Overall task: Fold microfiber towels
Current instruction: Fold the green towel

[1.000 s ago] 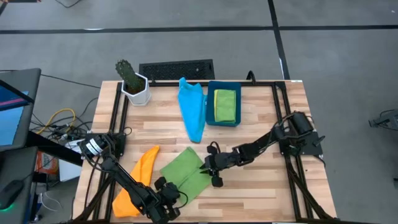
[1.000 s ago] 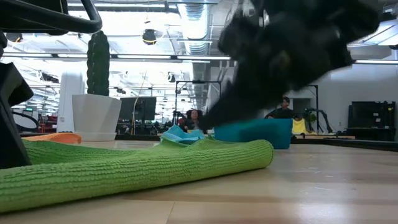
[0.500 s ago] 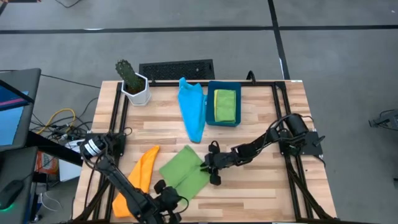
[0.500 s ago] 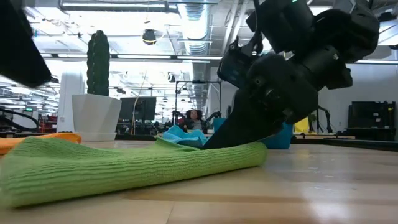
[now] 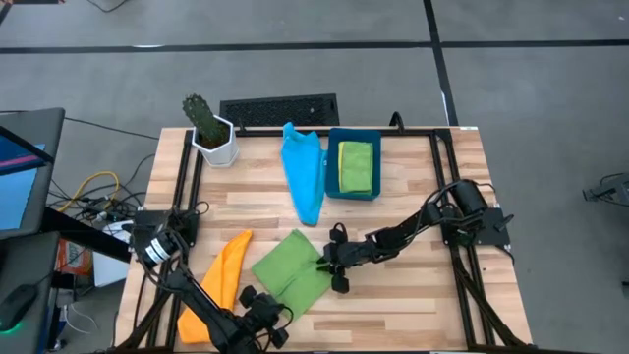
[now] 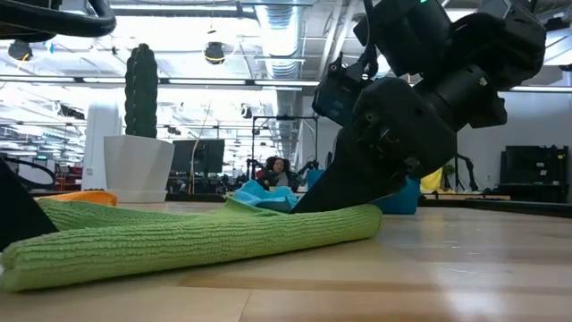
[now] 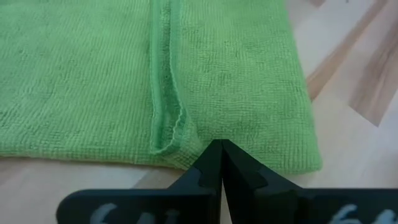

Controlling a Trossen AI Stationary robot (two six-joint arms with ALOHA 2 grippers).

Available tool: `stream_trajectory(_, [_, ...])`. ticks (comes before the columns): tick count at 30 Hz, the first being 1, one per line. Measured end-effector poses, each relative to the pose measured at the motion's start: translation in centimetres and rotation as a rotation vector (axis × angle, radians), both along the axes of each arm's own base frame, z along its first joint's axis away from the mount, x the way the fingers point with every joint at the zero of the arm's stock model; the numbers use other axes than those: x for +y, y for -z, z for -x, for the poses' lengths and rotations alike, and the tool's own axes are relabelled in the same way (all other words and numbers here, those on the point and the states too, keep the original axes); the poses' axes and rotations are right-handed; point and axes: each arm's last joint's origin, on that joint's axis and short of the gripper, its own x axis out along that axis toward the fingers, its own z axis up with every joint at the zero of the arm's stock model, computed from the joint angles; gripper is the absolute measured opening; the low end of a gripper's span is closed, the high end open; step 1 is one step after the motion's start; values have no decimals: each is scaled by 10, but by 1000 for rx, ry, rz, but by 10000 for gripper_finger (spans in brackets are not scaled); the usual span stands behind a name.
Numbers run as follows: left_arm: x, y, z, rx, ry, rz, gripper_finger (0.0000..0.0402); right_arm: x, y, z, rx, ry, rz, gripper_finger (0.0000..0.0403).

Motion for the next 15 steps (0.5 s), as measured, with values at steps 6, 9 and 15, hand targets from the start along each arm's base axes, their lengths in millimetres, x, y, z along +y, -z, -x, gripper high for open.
stream_trajectory(6, [-5,1,9,15,21,-10,0,-2,0,-1,15,21,-23,118])
stream_trajectory(9, [-5,-2,10,30,25,0,0,-2,-1,-1,-3,18,-38,118])
stream_trajectory(15, [-5,-9,12,46,37,18,0,-5,-27,-2,-96,43,-27,117])
